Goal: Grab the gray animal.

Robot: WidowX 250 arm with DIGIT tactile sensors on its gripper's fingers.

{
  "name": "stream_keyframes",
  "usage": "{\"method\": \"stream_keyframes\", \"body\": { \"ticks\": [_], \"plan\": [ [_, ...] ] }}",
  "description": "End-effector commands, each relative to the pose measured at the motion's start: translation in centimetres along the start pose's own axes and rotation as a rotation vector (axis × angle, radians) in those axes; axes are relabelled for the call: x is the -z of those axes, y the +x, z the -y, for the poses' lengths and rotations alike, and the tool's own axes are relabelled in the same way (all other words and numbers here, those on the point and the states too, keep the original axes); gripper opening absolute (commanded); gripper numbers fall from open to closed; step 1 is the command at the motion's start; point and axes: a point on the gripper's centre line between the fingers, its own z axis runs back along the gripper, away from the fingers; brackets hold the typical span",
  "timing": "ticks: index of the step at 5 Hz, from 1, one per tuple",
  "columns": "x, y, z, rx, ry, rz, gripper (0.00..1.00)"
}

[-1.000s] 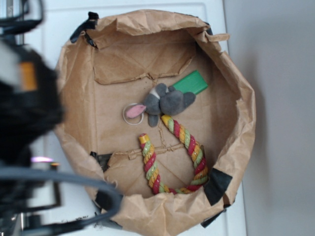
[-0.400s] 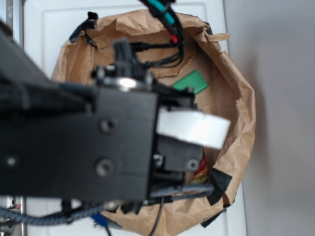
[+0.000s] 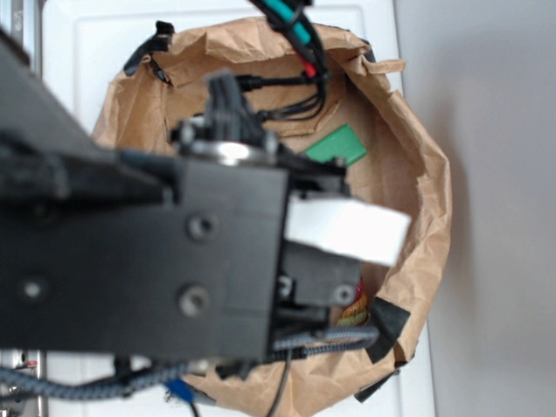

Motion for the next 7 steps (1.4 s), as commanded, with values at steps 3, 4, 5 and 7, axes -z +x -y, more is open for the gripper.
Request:
{"method": "stream_keyframes", "body": {
  "ticks": [3, 4, 5, 7],
  "plan": [
    [8.6, 1.5, -3.1, -0.345, -0.032, 0.068, 1.00],
    [10.8, 3.4, -2.6, -0.387, -0.068, 0.047, 1.00],
    [13.8, 5.9, -1.1, -0.412, 0.001, 0.018, 1.00],
    [14.9, 5.7, -0.7, -0.375, 0.026, 0.045, 0.00]
  ]
}}
